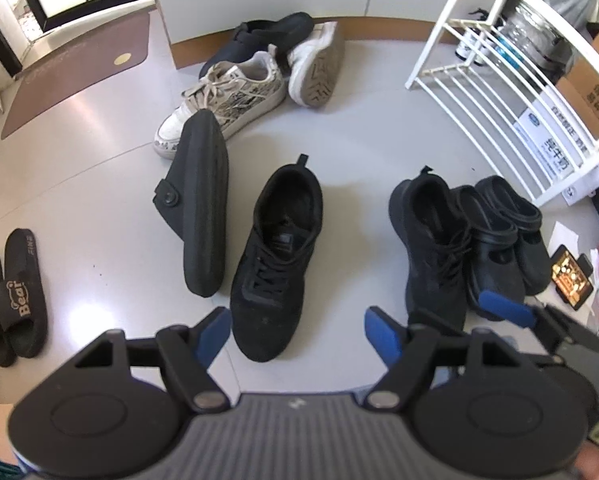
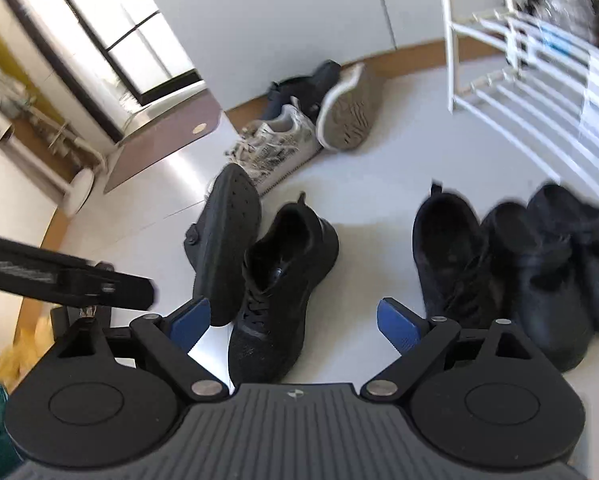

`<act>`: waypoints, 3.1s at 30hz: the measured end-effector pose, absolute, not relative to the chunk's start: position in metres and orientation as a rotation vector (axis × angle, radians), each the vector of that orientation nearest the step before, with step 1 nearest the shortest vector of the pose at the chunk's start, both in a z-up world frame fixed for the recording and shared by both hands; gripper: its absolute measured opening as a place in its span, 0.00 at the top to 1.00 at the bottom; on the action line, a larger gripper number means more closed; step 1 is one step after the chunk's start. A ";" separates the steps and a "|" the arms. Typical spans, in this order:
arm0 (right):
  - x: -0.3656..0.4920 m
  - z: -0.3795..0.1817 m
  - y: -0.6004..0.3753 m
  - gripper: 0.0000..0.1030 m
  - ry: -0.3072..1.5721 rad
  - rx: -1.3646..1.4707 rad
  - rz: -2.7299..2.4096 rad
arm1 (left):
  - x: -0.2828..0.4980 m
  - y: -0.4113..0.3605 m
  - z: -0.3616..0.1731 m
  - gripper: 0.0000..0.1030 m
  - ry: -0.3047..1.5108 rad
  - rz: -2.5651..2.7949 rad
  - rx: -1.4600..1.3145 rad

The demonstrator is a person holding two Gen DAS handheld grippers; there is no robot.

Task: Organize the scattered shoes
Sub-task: 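Lower the black sneaker onto the floor and open the left gripper, then grasp the black sneaker by its heel with the right gripper and lift, then set the black sneaker beside the first sneaker next to the clogs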

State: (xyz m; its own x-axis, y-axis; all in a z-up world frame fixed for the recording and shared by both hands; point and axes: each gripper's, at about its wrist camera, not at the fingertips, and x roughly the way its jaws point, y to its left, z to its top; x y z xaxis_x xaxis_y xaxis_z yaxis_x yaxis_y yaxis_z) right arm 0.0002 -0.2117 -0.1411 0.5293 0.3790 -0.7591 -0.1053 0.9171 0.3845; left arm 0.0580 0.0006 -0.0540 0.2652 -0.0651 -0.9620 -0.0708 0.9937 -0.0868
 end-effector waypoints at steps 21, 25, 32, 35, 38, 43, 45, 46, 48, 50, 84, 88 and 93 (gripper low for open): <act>0.031 -0.291 -0.142 0.29 1.044 0.386 0.344 | 0.094 0.049 -0.112 0.28 1.376 0.158 -0.289; 0.036 -0.306 -0.139 0.53 1.047 0.406 0.310 | 0.096 0.048 -0.116 0.28 1.385 0.147 -0.300; 0.046 -0.319 -0.139 0.57 1.031 0.413 0.328 | 0.100 0.042 -0.114 0.28 1.376 0.116 -0.305; 0.052 -0.316 -0.135 0.57 1.014 0.421 0.352 | 0.099 0.043 -0.114 0.28 1.375 0.127 -0.315; 0.052 -0.313 -0.135 0.56 1.011 0.445 0.350 | 0.098 0.047 -0.116 0.28 1.382 0.138 -0.347; 0.058 -0.323 -0.125 0.56 1.038 0.438 0.333 | 0.097 0.051 -0.115 0.28 1.385 0.156 -0.337; 0.060 -0.327 -0.126 0.57 1.053 0.459 0.313 | 0.098 0.051 -0.114 0.28 1.383 0.153 -0.343; 0.059 -0.328 -0.127 0.60 1.054 0.467 0.303 | 0.098 0.051 -0.114 0.28 1.382 0.150 -0.344; 0.057 -0.327 -0.128 0.67 1.048 0.466 0.282 | 0.101 0.047 -0.112 0.28 1.381 0.140 -0.334; 0.053 -0.325 -0.130 0.70 1.041 0.452 0.257 | 0.102 0.045 -0.111 0.28 1.379 0.129 -0.332; 0.029 -0.318 -0.232 0.61 1.026 0.351 0.033 | 0.114 -0.011 -0.091 0.31 1.346 0.028 -0.315; 0.028 -0.313 -0.237 0.53 1.019 0.343 0.005 | 0.115 -0.013 -0.090 0.31 1.345 0.017 -0.312; 0.020 -0.305 -0.222 0.38 0.977 0.234 -0.031 | 0.114 -0.019 -0.093 0.31 1.359 -0.001 -0.301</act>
State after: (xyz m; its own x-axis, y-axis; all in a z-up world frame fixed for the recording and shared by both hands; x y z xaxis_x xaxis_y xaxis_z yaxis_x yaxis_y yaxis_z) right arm 0.0196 -0.2219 -0.3045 0.5609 0.0791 -0.8241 0.1307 0.9745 0.1825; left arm 0.1143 -0.0192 -0.0934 0.2160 -0.1742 -0.9607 -0.1731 0.9615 -0.2132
